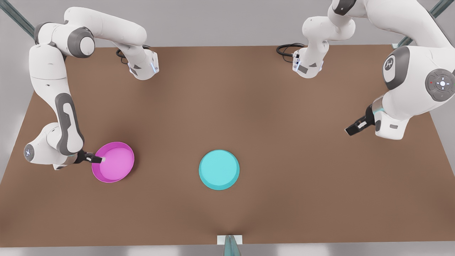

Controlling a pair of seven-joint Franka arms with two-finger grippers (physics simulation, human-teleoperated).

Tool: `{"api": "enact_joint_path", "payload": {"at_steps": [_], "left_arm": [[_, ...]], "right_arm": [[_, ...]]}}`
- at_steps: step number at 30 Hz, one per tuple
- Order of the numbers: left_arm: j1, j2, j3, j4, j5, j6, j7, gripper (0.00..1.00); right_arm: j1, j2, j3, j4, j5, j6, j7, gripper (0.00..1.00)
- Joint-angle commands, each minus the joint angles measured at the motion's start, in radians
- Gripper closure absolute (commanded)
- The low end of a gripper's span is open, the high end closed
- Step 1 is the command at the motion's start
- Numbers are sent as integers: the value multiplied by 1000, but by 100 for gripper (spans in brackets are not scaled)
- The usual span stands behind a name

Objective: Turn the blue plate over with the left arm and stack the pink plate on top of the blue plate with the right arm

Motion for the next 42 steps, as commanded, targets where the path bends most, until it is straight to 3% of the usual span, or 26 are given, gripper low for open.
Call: {"api": "enact_joint_path", "payload": {"at_steps": [1,7,9,11,12,15,21,27,35,42], "left_arm": [[-2,-2,-2,0,-21,-18,452,0],[-13,1,-21,0,-31,-17,451,0],[-11,9,-21,0,-32,-17,436,0],[-25,12,-21,-7,-32,-17,431,0],[-32,15,-22,-10,-32,-17,431,0],[-32,21,-22,-10,-32,-15,434,0],[-32,35,-21,-4,-31,-11,429,0],[-31,38,-19,-3,-31,-17,439,0],[-32,45,-19,-3,-31,-14,435,0],[-32,44,-21,-1,-29,-18,435,0]], "right_arm": [[4,0,0,0,8,39,-114,0],[3,17,0,1,8,39,-114,3],[3,19,0,0,8,31,-119,25],[-2,20,2,0,8,30,-119,34],[-3,20,2,6,8,1,-148,54],[-6,17,2,20,8,-45,-154,79],[-2,16,5,76,39,-144,-180,79],[27,9,153,147,112,-211,-158,79],[464,61,155,291,260,-107,255,79],[586,129,155,357,283,-35,353,79]]}}
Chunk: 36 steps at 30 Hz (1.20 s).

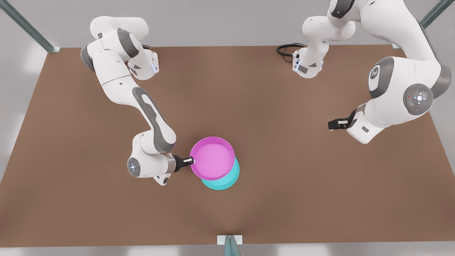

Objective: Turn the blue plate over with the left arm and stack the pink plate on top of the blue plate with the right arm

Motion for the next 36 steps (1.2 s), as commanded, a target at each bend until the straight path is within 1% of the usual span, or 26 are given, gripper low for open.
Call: {"api": "enact_joint_path", "payload": {"at_steps": [1,8,9,10,16,17,18,19,20,21,22,23,24,25,26,27,28,29,31,32,36], "left_arm": [[0,-1,-1,0,1,-2,45,0],[0,0,-1,0,0,-2,42,0],[0,0,-1,0,0,-2,42,0],[0,0,-1,0,1,-2,45,0],[0,-1,-1,2,0,-2,39,0],[0,-1,-1,0,0,-2,39,0],[0,0,-1,0,0,-2,39,0],[0,0,-1,0,0,-2,39,0],[0,0,-1,0,0,-2,39,0],[0,0,-1,0,0,-2,39,0],[0,0,-1,0,0,-2,39,0],[0,0,-1,0,0,-2,39,0],[0,0,-1,0,1,-2,40,0],[0,0,-1,0,1,-4,45,0],[0,0,-1,0,1,-2,45,0],[0,0,-1,0,1,-4,45,0],[0,0,-1,-1,1,-4,42,0],[0,0,-1,0,1,-4,45,0],[0,0,-1,0,1,-4,46,0],[0,-1,-1,-1,0,-5,57,0],[2,0,-1,-6,0,-34,60,0]], "right_arm": [[2,8,1,4,6,37,279,79],[2,36,-1,26,4,37,279,79],[4,36,-1,26,4,40,279,44],[18,40,-1,26,3,40,269,0],[15,26,-4,29,-3,27,262,0],[-17,14,-9,47,-7,15,260,0],[-60,-4,-9,49,-7,-37,260,0],[-123,-29,-9,47,-17,-101,242,0],[-220,-50,-7,49,-89,-216,182,0],[-372,-69,-9,98,-175,-448,4,0],[-530,-69,-9,220,-304,-653,-148,0],[-568,-105,1,316,-446,-738,-180,0],[-530,-211,1,340,-557,-808,-176,0],[-456,-340,-1,334,-652,-900,-162,0],[-409,-423,-4,336,-671,-989,-81,0],[-401,-501,1,334,-671,-1029,-4,0],[-398,-549,4,327,-671,-1074,25,0],[-325,-589,-28,256,-686,-1066,108,0],[-311,-671,-64,133,-681,-942,174,0],[-277,-671,-107,133,-677,-942,174,0],[-283,-691,-108,115,-672,-937,174,0]]}}
